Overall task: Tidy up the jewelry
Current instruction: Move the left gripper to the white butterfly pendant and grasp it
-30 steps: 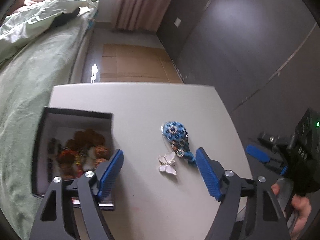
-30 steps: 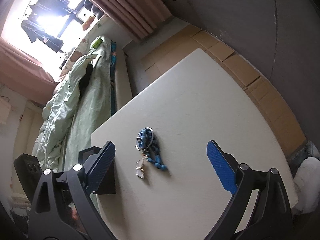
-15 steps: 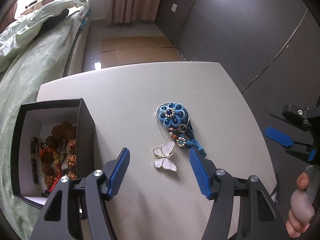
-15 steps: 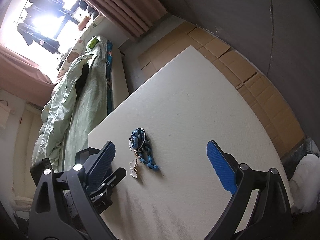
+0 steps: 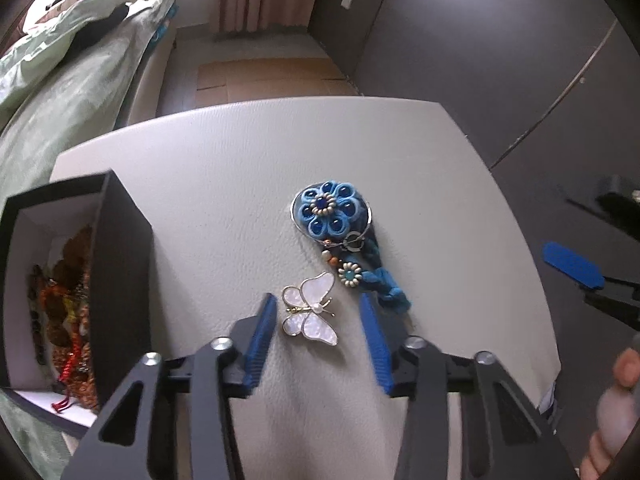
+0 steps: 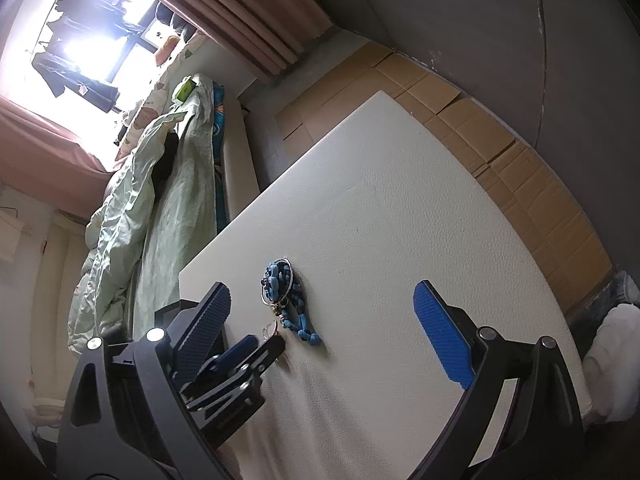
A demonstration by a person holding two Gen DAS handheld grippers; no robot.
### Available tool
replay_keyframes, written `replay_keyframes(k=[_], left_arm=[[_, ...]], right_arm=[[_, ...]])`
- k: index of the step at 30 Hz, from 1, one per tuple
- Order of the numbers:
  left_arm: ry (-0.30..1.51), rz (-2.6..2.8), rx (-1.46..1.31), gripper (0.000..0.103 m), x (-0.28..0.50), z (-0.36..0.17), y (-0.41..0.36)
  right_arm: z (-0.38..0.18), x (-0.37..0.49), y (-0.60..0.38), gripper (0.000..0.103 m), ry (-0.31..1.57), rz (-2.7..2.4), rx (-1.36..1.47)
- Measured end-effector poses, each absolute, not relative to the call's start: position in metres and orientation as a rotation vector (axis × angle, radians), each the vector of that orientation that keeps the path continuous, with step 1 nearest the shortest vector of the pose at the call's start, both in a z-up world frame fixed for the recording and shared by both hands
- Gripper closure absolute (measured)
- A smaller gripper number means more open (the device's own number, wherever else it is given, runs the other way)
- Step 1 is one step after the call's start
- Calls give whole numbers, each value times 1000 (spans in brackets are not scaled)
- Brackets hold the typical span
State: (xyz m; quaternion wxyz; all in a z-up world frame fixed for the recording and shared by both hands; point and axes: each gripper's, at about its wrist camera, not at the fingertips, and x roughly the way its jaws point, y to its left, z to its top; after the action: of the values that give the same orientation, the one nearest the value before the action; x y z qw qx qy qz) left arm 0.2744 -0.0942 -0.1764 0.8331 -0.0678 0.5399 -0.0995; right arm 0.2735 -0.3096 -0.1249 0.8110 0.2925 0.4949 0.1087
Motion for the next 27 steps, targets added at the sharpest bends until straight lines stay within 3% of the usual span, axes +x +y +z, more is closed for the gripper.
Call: replay_keyframes(k=[8,11,17,19,27], left_arm=[[1119,-187,-53,69,275,-179,-103],[1118,-159,-17,79,275,-180,-105],[1122,-175,-40,81,272,-178,-100],[1106,-184,-48,93,269,-172,-97],[1085,-182,-104,94,269,-155,-75]], right_arm=[[-124,275,-308,10,1061,241,625],[-125,276,-304,10,1069,243,617],[-123,275,-301,10,1068,249,610],[-124,275,-299,10,1070,250,611],[-125,277,-293,10,1077,254,595]])
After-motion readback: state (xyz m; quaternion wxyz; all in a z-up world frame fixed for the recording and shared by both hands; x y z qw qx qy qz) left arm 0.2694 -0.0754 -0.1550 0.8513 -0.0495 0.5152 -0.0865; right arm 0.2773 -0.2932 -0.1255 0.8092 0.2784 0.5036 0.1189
